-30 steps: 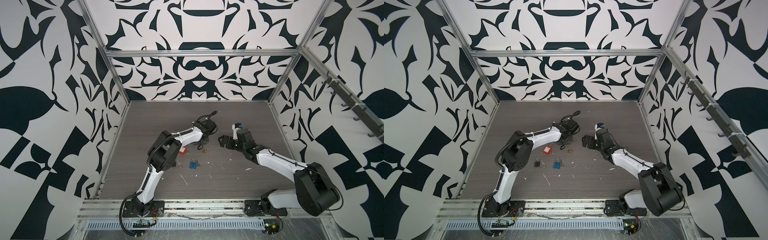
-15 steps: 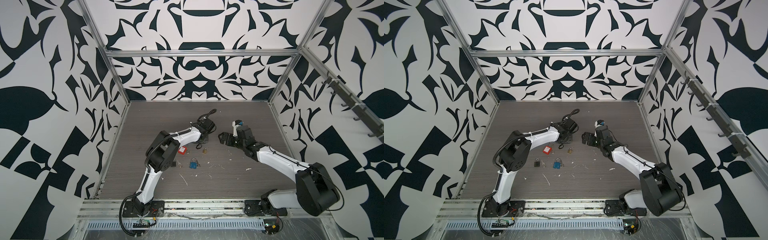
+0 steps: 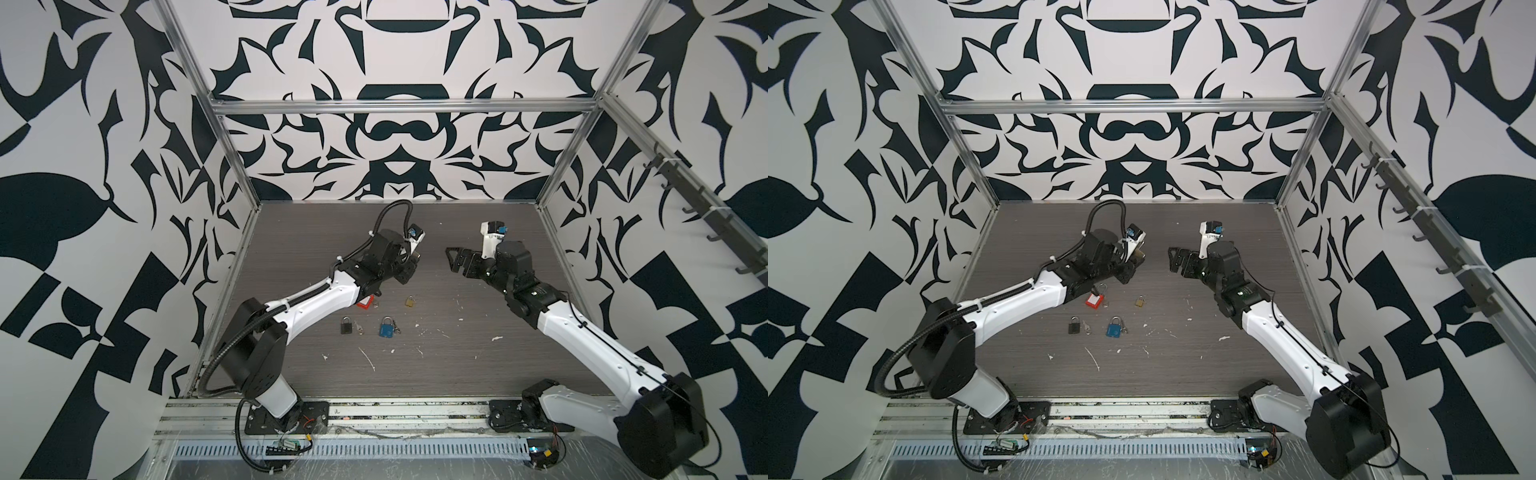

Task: Lock with the key

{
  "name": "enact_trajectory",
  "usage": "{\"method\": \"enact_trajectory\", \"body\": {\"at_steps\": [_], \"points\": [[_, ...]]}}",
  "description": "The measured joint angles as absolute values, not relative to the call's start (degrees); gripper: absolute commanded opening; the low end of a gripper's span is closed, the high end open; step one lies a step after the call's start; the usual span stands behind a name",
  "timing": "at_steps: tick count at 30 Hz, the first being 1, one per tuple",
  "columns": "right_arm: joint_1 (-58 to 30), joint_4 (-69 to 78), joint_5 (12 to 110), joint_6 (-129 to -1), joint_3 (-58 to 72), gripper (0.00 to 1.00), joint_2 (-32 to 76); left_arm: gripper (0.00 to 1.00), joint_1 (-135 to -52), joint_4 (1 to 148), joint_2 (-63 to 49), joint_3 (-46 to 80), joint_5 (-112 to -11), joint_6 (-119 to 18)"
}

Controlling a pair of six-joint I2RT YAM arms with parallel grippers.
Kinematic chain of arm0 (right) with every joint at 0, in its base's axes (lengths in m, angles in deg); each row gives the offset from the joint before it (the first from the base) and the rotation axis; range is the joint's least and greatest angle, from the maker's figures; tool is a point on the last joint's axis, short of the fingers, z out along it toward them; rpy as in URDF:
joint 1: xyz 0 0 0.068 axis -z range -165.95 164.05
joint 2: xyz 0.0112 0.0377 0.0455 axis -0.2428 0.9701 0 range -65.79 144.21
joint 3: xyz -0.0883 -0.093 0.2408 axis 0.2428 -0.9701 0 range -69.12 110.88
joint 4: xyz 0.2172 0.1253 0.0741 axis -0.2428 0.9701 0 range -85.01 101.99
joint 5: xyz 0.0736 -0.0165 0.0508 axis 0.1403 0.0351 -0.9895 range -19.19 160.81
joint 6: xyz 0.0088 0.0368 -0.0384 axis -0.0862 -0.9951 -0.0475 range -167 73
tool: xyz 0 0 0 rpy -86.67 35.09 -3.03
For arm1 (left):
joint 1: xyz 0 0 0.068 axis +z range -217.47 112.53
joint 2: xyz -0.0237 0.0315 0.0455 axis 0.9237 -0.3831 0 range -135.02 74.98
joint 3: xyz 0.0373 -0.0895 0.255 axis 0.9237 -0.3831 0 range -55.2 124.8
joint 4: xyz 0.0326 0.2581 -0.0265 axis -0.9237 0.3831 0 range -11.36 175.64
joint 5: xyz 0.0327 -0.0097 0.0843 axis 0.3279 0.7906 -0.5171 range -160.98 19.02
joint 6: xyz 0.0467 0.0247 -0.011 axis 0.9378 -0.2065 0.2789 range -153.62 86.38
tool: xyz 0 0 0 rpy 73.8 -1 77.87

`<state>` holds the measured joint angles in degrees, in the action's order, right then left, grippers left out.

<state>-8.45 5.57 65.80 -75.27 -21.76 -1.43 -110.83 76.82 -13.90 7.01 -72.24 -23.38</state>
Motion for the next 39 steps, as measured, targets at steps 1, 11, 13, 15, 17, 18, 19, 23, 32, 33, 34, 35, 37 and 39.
{"method": "enact_trajectory", "body": {"at_steps": [1, 11, 13, 15, 17, 18, 19, 23, 32, 33, 34, 35, 37, 39], "points": [[-8.39, 6.25, 64.86, -74.90, -21.09, 0.99, -1.78, 0.00, -110.76, 74.76, -11.95, 3.97, -70.20, -19.75], [-8.30, 14.31, 49.97, -71.99, -17.83, 0.96, -1.13, 0.00, -110.61, 71.66, -6.84, -5.05, -53.86, 4.97], [-8.30, 15.67, 47.28, -71.51, -17.81, 0.93, 0.03, 0.00, -110.59, 71.64, -5.90, -6.17, -52.19, 7.76], [-8.30, 17.07, 45.34, -70.99, -17.76, 0.89, 1.41, 0.00, -110.61, 71.64, -5.20, -7.26, -50.95, 10.26], [-8.30, 18.31, 44.07, -70.79, -17.74, 0.86, 2.74, 0.00, -110.61, 71.09, -4.78, -8.46, -50.10, 12.33], [-8.30, 18.71, 43.79, -70.70, -17.74, 0.84, 3.27, 0.00, -110.61, 70.83, -4.70, -8.92, -49.94, 12.94], [-8.30, 19.10, 43.55, -70.70, -17.74, 0.82, 3.79, 0.00, -110.61, 70.74, -4.70, -9.27, -49.81, 13.51], [-8.30, 21.02, 43.15, -70.66, -17.11, 0.75, 6.20, 0.00, -110.74, 69.98, -4.67, -9.79, -49.51, 15.02], [-8.30, 23.60, 43.59, -69.63, -16.45, 0.75, 8.38, 0.00, -110.78, 68.73, -3.84, -9.79, -49.29, 16.73], [-8.30, 23.56, 43.85, -69.72, -16.45, 0.77, 8.23, 0.00, -110.78, 68.75, -3.82, -9.79, -49.20, 16.81], [-8.30, 23.56, 44.53, -69.74, -16.45, 0.77, 7.88, 0.00, -110.78, 68.78, -3.82, -9.79, -49.09, 16.86], [-8.30, 23.51, 45.19, -69.85, -16.45, 0.77, 7.40, 0.00, -110.78, 68.82, -3.82, -9.79, -49.03, 16.92], [-8.30, 22.95, 46.37, -70.16, -16.45, 0.77, 6.11, 0.00, -110.80, 68.84, -3.82, -9.79, -48.92, 17.03], [-8.30, 22.12, 46.56, -70.46, -16.45, 0.77, 4.84, 0.00, -110.91, 68.97, -3.82, -9.79, -48.83, 17.03]]}}
